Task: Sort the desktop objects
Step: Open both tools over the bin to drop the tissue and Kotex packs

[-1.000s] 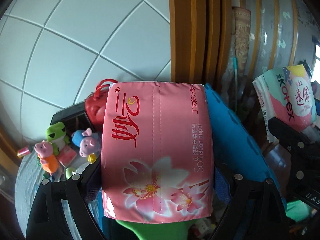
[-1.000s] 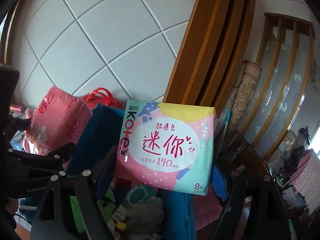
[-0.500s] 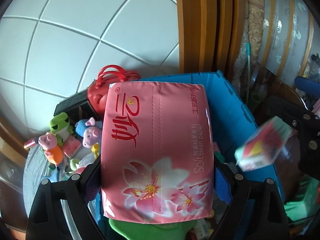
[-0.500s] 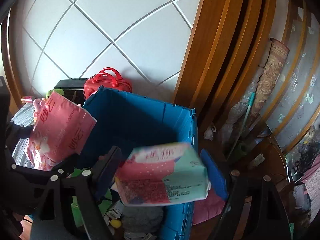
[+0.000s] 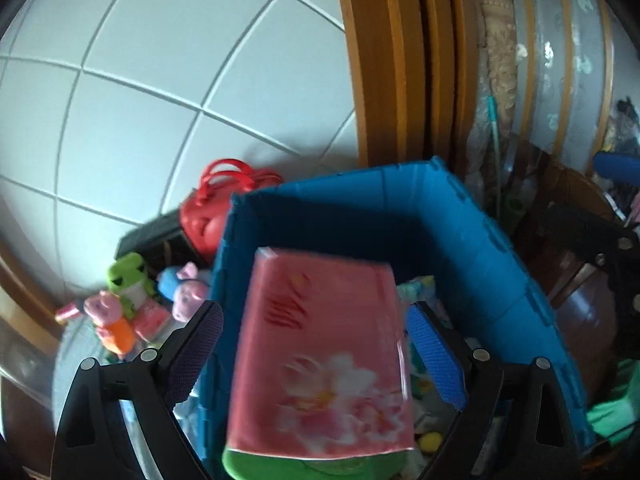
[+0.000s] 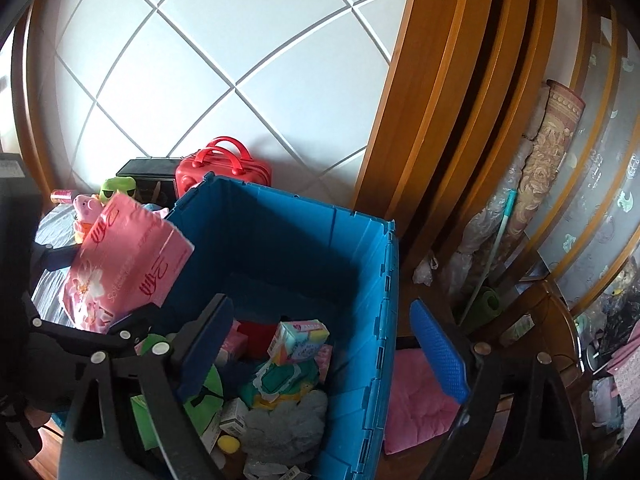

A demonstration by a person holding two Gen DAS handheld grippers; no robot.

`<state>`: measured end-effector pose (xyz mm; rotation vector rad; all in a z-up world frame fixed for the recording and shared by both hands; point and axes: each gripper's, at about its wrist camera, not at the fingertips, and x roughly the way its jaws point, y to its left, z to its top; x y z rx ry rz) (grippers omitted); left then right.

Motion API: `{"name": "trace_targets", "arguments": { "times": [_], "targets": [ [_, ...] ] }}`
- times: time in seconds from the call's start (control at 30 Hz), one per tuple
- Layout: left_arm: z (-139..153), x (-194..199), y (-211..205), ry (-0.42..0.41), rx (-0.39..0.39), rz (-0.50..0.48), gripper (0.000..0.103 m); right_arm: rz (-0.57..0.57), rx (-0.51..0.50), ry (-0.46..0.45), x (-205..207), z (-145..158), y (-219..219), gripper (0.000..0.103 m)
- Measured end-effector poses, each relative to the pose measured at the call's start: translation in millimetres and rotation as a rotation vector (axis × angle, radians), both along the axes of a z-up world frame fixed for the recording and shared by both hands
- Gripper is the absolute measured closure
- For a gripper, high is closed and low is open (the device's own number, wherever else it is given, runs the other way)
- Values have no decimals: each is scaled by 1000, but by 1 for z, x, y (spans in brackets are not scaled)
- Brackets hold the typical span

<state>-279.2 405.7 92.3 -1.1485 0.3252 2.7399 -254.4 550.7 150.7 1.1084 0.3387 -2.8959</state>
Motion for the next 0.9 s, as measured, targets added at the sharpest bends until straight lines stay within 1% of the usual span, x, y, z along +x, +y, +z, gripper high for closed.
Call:
{"name": "trace_targets", "arguments": {
  "times": [0.07, 0.1, 0.13, 0.17, 0.33, 0.6, 0.77, 0.9],
  "targets": [
    [-1, 4, 4, 21, -21, -3, 9, -14, -1, 3, 2, 0, 3, 10],
    [1, 8, 6, 35, -15, -25, 9, -15, -2, 4, 3, -1, 4, 8],
    [1, 9, 7, 47, -31, -19, 9, -14, -3, 3, 4, -1, 5, 6],
    [2, 11, 9, 59, -48, -13, 9, -13, -4, 3, 5, -2, 5, 6],
    [0, 9, 9, 37, -32, -12, 9, -15, -5, -3, 7, -5, 5, 6],
    [0, 19, 0, 24, -3, -20, 9, -8, 9, -4, 11, -2, -4, 6],
    [0, 29, -8, 17, 22, -21, 9, 10, 22, -10, 13, -3, -14, 6],
    [1, 35, -14, 20, 18, -15, 9, 26, 31, -16, 14, -3, -27, 6]
  ]
}}
